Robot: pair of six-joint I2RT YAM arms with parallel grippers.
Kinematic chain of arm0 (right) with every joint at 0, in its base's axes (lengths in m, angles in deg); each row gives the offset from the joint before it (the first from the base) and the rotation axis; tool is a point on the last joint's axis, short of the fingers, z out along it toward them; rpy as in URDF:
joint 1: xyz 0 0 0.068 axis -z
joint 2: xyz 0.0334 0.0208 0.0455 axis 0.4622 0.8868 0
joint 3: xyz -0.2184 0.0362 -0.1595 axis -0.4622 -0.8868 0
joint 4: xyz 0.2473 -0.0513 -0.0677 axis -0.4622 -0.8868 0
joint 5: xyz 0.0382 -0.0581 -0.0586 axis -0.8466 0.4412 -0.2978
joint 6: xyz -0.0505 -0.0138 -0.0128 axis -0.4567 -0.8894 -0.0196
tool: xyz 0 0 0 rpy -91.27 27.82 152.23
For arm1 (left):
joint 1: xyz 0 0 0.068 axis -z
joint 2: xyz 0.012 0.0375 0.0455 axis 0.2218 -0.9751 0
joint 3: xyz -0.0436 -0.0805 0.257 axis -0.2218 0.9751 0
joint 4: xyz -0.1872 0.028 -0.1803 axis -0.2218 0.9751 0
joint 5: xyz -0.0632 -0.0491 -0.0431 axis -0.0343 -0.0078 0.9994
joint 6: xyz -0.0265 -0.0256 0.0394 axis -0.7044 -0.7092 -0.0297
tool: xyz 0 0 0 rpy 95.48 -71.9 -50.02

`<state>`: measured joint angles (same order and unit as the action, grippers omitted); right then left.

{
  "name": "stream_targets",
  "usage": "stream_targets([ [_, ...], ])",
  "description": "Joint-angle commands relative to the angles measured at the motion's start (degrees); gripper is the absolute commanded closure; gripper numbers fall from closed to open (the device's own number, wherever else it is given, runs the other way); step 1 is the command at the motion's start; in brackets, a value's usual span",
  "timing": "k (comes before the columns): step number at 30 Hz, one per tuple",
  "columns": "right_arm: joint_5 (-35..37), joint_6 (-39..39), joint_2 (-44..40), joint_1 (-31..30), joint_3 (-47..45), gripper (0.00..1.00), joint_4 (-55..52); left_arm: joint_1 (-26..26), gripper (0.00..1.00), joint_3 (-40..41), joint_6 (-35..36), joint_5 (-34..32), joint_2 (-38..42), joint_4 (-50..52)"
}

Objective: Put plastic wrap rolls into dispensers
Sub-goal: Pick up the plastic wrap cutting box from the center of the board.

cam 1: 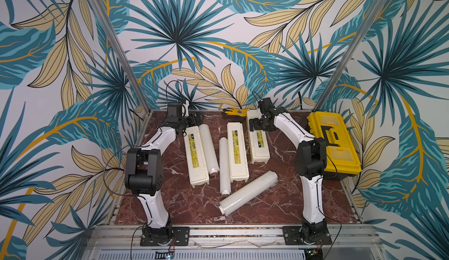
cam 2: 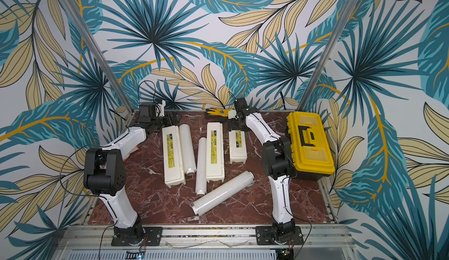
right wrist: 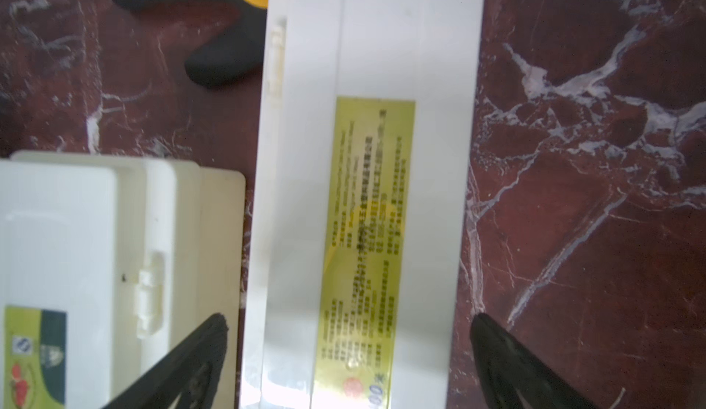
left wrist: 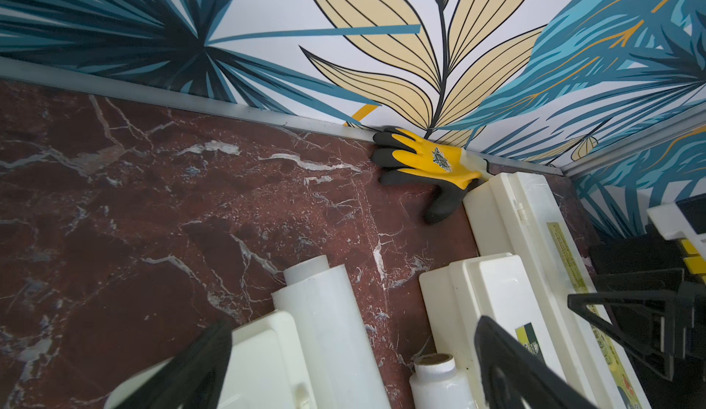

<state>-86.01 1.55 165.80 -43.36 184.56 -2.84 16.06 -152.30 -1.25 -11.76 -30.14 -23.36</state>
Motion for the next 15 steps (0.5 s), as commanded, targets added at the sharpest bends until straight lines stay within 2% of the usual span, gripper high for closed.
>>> stream_targets([
  [1, 2.8, 4.5, 3.7, -0.2, 2.0, 0.01, 0.4, 0.2, 0.0, -3.5, 0.6, -0.3, -0.8, 0.8],
  [10, 5.3, 6.1, 7.3, -0.6, 5.6, 0.01, 0.2, 0.3, 0.0, -5.1, 0.3, -3.3, -1.5, 2.8],
  [15, 8.5, 5.7, 9.4, -1.2, 9.1, 0.01, -3.3, 0.6, 0.0, -5.6, -0.4, -4.0, -2.1, 3.1],
])
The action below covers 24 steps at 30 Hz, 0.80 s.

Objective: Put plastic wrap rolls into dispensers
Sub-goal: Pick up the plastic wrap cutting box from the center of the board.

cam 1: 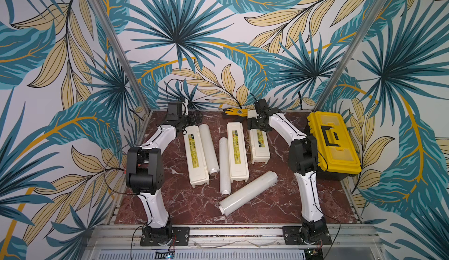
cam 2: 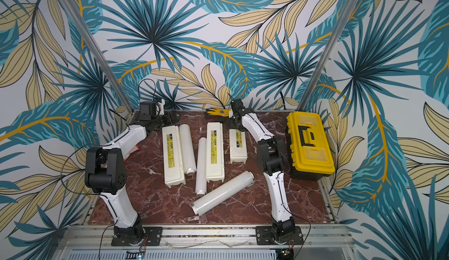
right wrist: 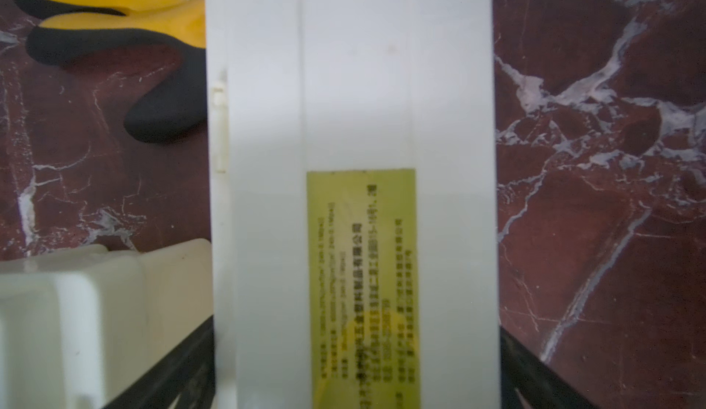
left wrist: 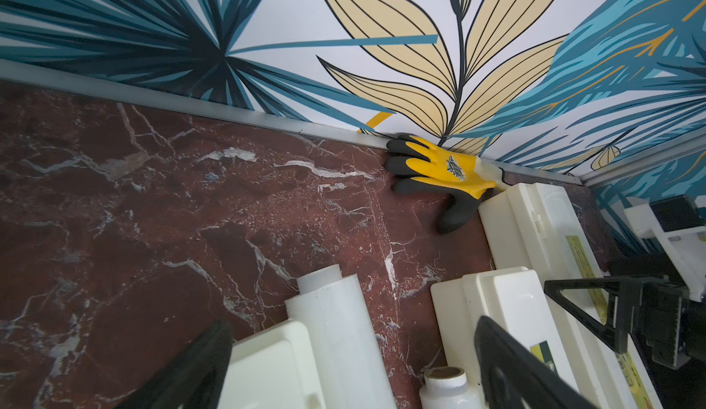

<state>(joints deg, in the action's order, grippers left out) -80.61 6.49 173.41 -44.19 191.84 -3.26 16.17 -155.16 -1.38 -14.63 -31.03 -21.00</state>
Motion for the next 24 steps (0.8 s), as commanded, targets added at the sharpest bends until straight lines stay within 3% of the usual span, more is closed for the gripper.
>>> stream_targets([
  [1, 3.6, 0.8, 1.9, -0.5, 2.3, 0.01, -3.5, 0.6, 0.0, -2.8, -0.4, -1.0, -1.2, 0.7],
  [9, 0.7, -1.9, -0.2, -0.5, 2.2, 0.09, -4.9, 1.6, 0.0, -9.3, 0.6, 1.8, -4.0, 5.2],
  [13, 1.3, -1.9, 1.9, -0.5, 4.1, 0.01, -7.5, 2.4, 0.0, -11.6, 1.1, 2.7, -5.0, 6.5],
  [18, 1.9, -0.6, 3.6, -0.5, 4.6, 0.01, -8.3, 3.1, 0.0, -12.1, 1.3, 2.8, -5.2, 6.5],
  [24, 0.8, -1.6, 2.5, -0.4, 4.1, 0.11, -7.2, 3.6, 0.0, -13.0, 1.5, 2.9, -5.0, 9.4],
])
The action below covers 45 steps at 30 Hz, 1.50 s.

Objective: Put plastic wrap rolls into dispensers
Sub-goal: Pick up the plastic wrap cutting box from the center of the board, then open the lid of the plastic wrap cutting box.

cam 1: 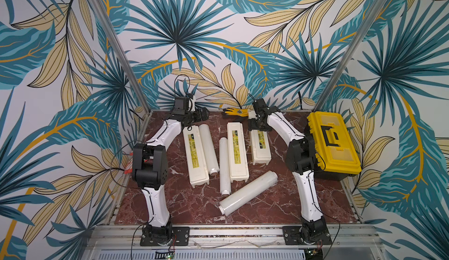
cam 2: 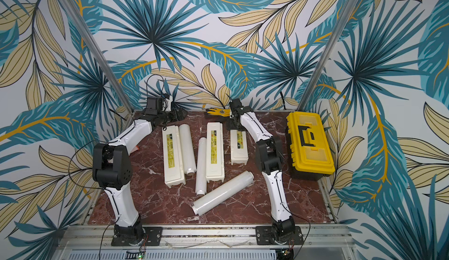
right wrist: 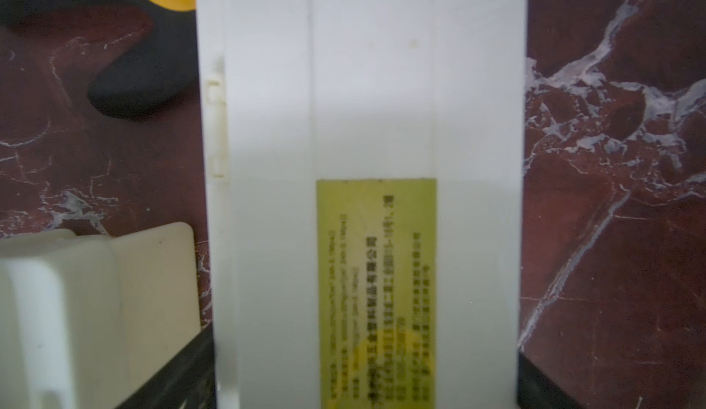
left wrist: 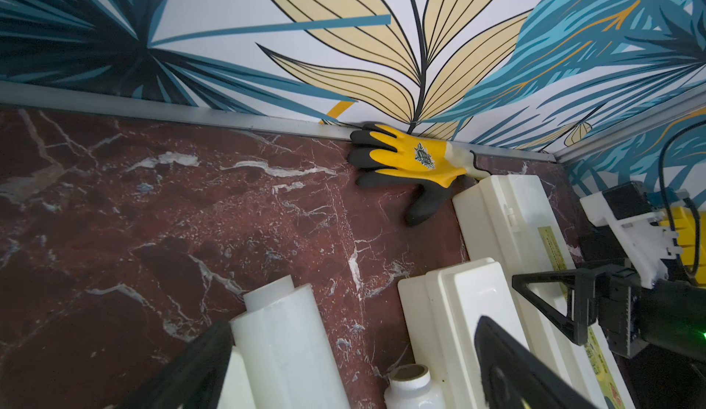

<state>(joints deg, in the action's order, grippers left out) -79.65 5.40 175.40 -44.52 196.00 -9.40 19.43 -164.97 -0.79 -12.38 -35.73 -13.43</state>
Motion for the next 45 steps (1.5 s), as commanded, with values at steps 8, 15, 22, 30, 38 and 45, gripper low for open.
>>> stream_targets([
  [8, -3.4, -1.9, -2.1, 0.1, -0.3, 0.23, -1.2, 0.9, 0.0, -9.6, 1.3, 2.2, -1.9, 5.4],
  [15, -12.2, -8.1, -13.9, 3.7, -9.9, 0.26, 10.9, 1.4, 0.0, -22.3, -0.4, 10.6, -6.6, 6.4],
  [22, -27.3, -11.0, -17.2, 9.8, -12.4, 0.33, 15.6, 3.8, 0.0, -32.3, -1.2, 19.3, -13.0, 5.6],
  [30, -47.5, -10.0, -19.0, 12.7, -14.5, 0.35, 24.8, 7.5, 0.0, -33.1, -1.6, 30.9, -15.7, -5.5],
  [38, -60.4, 1.6, -18.5, 12.9, -17.0, 0.35, 40.7, 8.0, 0.0, -31.4, -7.2, 33.0, -17.4, -13.5],
  [45, -67.5, 15.3, -18.2, 12.1, -21.3, 0.36, 59.4, 7.8, 0.0, -27.4, -12.9, 38.4, -16.5, -22.0],
])
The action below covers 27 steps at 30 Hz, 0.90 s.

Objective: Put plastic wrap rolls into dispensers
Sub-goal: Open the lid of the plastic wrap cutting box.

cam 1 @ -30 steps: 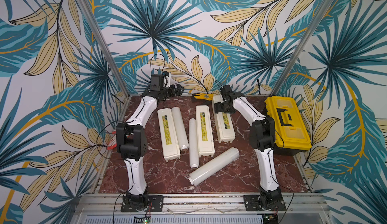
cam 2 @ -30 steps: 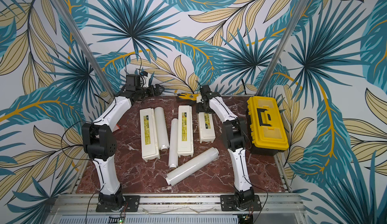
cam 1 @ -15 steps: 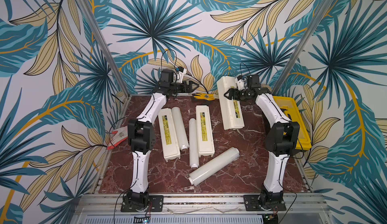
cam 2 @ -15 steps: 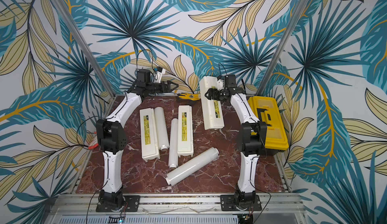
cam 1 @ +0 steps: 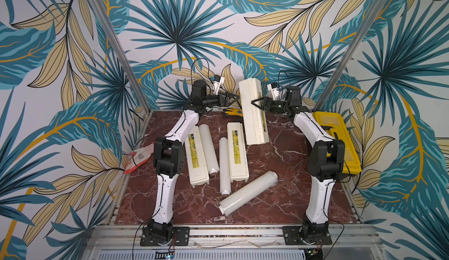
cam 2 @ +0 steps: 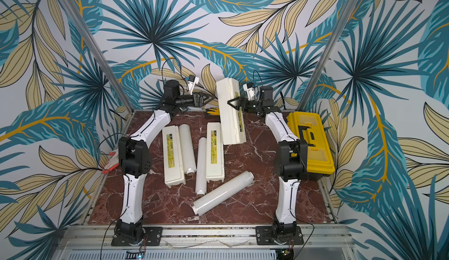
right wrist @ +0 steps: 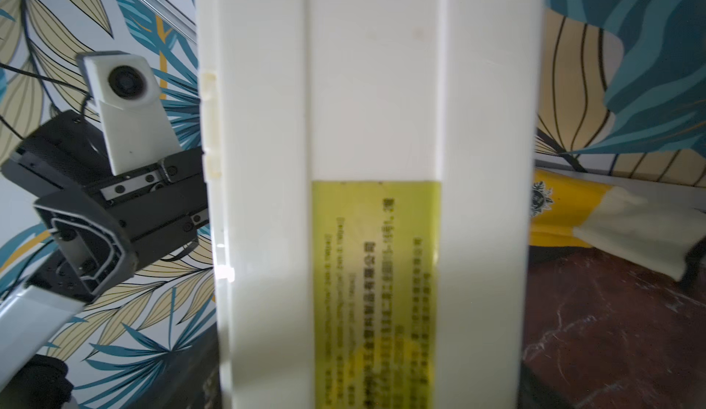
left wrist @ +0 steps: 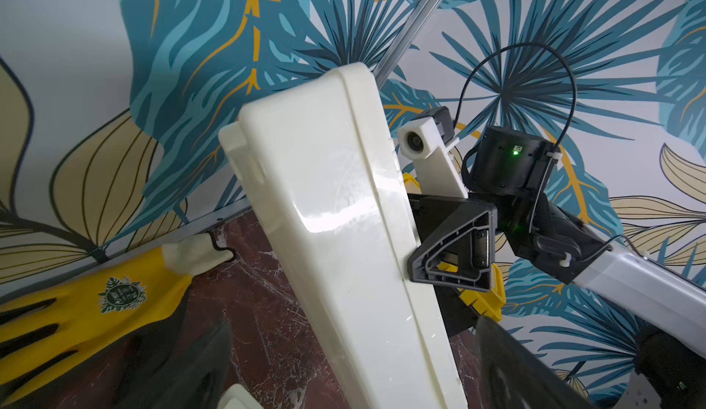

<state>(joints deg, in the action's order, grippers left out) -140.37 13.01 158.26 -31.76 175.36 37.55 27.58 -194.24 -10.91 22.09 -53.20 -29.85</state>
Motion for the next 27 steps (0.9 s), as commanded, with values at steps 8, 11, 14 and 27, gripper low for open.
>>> stream_targets([
  [8, -10.2, 11.3, -0.7, -2.5, -0.8, 0.37, 17.1, -0.4, 0.0, 2.9, -5.0, 6.9, 0.4, -9.1],
  [11, -11.9, 12.1, -0.1, -3.3, -0.7, 0.37, 17.6, -0.4, 0.01, 2.6, -6.9, 8.7, -0.2, -11.2],
  [14, -13.6, 15.2, 0.7, -4.2, -1.0, 0.38, 21.2, -0.2, 0.01, 2.9, -7.8, 9.7, -0.2, -12.3],
  [27, -16.9, 31.5, 5.2, -6.2, -1.1, 0.4, 39.9, 1.0, 0.0, 4.7, -9.8, 11.0, 0.1, -16.7],
])
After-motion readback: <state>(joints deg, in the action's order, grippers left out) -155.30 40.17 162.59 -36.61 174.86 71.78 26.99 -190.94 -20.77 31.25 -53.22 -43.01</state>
